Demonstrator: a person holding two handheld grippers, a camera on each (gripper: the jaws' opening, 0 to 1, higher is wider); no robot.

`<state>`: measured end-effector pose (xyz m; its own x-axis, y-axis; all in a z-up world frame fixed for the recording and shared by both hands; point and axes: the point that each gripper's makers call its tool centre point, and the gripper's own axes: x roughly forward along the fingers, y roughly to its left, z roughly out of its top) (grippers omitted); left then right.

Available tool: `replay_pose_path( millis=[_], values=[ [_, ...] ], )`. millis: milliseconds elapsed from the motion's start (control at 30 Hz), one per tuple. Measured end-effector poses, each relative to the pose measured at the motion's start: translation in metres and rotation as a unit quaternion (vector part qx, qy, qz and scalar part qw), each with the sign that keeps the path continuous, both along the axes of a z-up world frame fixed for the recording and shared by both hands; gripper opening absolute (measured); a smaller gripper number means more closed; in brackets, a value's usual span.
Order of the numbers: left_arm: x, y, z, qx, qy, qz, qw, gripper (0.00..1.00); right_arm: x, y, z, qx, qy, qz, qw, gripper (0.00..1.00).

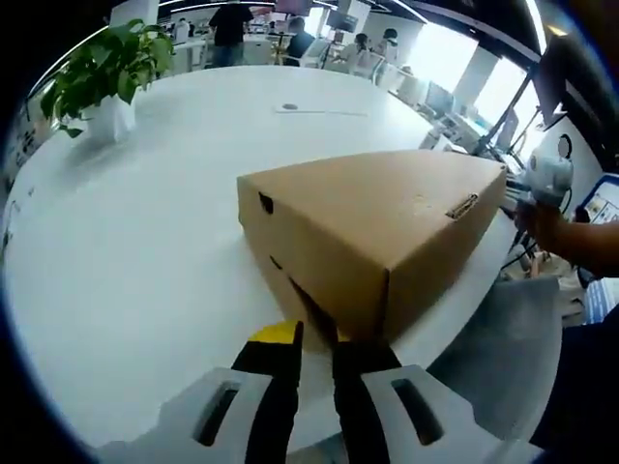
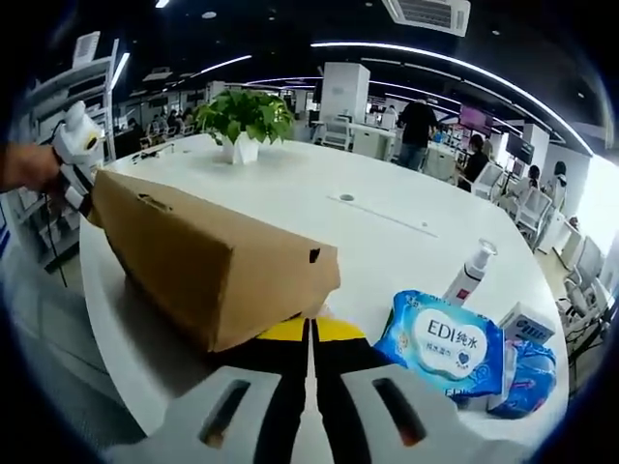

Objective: Operate the shoe box by opening the lid, removing the specified soft item, and placing it in the target area until the item is outside and the box remains undamaged.

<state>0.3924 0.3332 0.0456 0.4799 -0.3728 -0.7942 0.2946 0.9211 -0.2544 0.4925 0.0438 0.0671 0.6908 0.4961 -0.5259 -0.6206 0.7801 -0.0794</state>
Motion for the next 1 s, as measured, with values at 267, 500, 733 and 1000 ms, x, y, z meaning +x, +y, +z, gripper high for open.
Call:
replay_pose_path(
  millis=[267, 500, 733, 1000],
  values=[
    [-0.007, -0.002, 0.002, -0.004, 0.002, -0.003, 1.0000, 0.08, -0.019, 0.003, 0.011, 0.010, 0.006, 0.007, 0.9999, 0.01],
    [-0.013, -0.002, 0.005, 0.001, -0.001, -0.006, 1.0000, 0.07, -0.036, 0.000, 0.022, 0.015, 0.004, 0.015, 0.9998, 0.02],
    [-0.019, -0.002, 0.016, 0.001, -0.006, -0.005, 1.0000, 0.07, -0.040, 0.001, 0.025, 0.019, 0.002, 0.018, 0.9997, 0.05],
    [-0.022, -0.009, 0.014, 0.008, -0.009, -0.026, 0.9996, 0.07, -0.053, 0.011, 0.016, -0.009, 0.001, 0.053, 0.9986, 0.05]
  ],
)
